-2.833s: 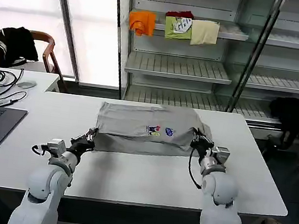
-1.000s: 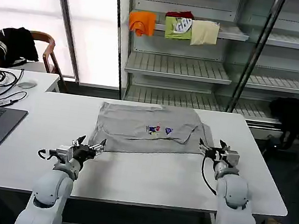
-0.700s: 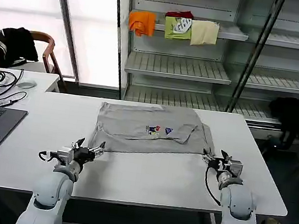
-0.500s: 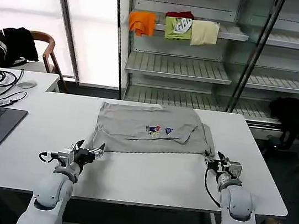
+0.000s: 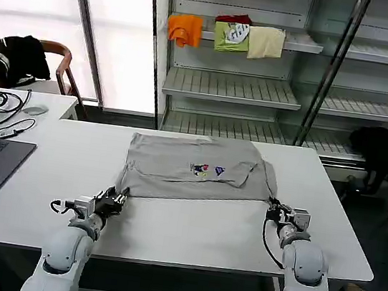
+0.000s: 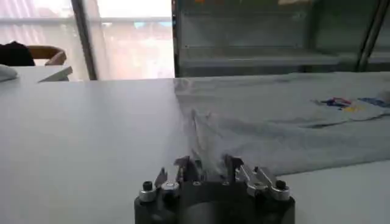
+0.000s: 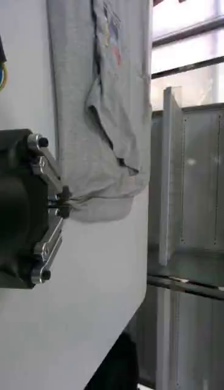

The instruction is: Fold and organize the clothes.

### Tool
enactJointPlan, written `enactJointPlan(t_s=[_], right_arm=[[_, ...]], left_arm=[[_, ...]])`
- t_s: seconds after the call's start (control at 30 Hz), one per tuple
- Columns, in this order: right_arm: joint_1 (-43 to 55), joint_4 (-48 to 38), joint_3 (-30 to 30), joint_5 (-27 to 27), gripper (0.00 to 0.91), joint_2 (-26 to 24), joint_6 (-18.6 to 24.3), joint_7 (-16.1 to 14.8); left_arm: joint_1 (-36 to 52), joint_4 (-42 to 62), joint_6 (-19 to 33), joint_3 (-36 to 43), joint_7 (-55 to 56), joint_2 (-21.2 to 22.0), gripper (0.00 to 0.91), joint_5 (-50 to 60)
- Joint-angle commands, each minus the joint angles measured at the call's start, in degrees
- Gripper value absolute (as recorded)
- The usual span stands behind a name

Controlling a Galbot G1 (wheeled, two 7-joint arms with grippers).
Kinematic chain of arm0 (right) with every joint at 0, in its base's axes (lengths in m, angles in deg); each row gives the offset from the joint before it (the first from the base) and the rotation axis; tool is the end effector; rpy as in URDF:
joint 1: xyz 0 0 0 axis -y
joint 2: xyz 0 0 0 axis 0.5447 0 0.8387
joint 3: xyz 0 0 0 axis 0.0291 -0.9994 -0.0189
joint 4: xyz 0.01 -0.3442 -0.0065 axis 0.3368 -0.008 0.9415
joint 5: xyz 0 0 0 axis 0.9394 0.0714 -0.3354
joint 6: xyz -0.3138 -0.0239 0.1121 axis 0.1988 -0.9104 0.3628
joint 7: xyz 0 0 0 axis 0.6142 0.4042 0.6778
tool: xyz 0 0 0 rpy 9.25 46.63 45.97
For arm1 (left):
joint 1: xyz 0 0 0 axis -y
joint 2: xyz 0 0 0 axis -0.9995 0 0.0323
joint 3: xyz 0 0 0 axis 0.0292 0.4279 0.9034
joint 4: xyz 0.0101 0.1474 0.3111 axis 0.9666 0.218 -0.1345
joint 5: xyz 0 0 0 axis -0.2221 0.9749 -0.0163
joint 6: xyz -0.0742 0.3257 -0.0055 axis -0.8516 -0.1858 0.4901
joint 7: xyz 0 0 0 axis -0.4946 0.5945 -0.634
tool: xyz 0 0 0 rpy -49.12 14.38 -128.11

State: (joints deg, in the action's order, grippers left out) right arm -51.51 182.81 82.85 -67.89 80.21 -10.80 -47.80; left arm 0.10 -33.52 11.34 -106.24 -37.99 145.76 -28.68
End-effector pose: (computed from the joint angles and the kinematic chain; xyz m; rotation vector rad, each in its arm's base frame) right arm 0.3588 -0.0784 -0.2747 0.0537 -2.7533 0.0383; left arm 0.3199 0.0572 -0.2896 -0.1103 -2.7124 -0.0112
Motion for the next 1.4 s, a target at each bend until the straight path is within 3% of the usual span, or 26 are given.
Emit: enactJointPlan(t_s=[0.03,0.27,0.47,0.77,0.83,1.17,1.4], right_arm=[[0.2,-0.3,-0.1,-0.3,0.000,0.1,-0.1,-0.4],[-2.0,3.6,0.2,-5.9,0.000,-0.2,-0.2,1.2],[-9.4,13.6,0.1,-8.6,0.000,-0.5,-0.3,3.9],[-22.8,28.3,0.0,-11.8,0.000,-1.9,-0.4,7.2],[-25.9,31.4,-0.2,-12.3,0.000,-1.8,-0.4,9.5],[-36.3,38.5,-4.3,-11.2,0.000,-2.3,-0.3,14.3],[-37.7,36.6,-7.6,-7.5,0.000,-2.5,-0.3,14.3]], left_arm=[[-0.1,0.1,0.0,0.0,-0.3,-0.1,0.000,-0.5],[-0.7,-2.5,0.1,-0.2,-0.2,-0.2,0.000,0.7],[-4.0,-7.4,0.0,-1.3,-0.8,-1.4,0.000,-0.2],[-17.1,-20.0,0.0,-5.4,-2.3,-4.6,0.000,-7.0],[-21.3,-23.9,0.0,-7.2,-2.0,-4.4,0.000,-8.5],[-31.6,-30.9,0.5,-11.0,4.2,0.0,0.000,-10.9],[-30.8,-29.2,0.1,-11.6,9.4,1.6,0.010,-12.3]])
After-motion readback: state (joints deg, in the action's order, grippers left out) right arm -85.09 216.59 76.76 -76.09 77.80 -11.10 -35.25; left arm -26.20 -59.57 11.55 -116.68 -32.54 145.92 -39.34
